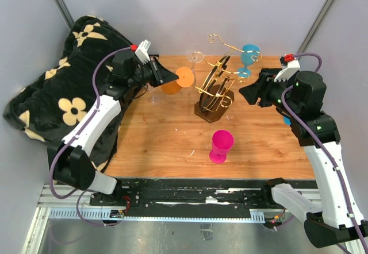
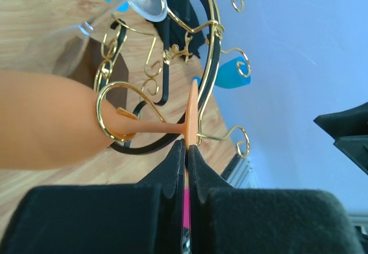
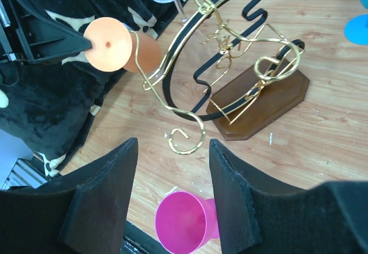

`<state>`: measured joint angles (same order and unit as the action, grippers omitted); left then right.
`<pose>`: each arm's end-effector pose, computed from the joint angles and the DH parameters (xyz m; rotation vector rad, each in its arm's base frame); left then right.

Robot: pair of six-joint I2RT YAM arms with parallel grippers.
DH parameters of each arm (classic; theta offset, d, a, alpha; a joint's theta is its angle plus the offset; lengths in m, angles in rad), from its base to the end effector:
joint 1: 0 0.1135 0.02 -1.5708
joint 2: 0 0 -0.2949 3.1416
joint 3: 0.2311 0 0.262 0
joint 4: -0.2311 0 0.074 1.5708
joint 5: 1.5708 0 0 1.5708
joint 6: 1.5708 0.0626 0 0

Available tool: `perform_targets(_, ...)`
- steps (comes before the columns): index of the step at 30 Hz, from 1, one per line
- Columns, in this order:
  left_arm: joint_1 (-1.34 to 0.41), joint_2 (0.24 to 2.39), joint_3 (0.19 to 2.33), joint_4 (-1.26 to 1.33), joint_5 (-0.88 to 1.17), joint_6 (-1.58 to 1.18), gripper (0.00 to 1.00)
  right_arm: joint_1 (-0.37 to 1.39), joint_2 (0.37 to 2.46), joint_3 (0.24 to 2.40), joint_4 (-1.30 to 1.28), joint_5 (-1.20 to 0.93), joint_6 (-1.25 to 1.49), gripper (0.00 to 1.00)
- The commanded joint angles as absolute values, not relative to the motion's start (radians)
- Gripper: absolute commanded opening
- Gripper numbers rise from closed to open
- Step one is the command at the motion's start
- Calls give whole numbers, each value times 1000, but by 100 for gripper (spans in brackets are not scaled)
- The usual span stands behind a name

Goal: Take the wine glass off the wine glass rack

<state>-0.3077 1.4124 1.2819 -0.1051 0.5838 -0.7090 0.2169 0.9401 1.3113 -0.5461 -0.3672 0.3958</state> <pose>0.3297 -0.1410 0.4016 0.0622 1.9471 -1.2250 0.1831 0.0634 0.4771 -0.1168 1.7930 0.7634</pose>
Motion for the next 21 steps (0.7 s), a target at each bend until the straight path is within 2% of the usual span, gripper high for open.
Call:
perform_targets(1, -323, 1421, 1258, 96, 731, -798, 1, 197, 939, 1296, -526, -375, 380, 54)
perform_targets(5, -324, 1360, 1190, 119, 744, -801, 0, 197, 941, 1290, -523, -375, 380, 54)
perform_targets(10, -322, 1357, 1245, -43, 670, -688, 1, 196, 951, 1273, -490, -403, 404, 54)
perform_targets(13, -314, 1366, 1236, -41, 626, -711, 1, 197, 950, 1263, -480, -406, 410, 54)
perform_targets(21, -249, 1425, 1123, 284, 650, -968, 0, 195, 949, 1265, -487, -405, 396, 55)
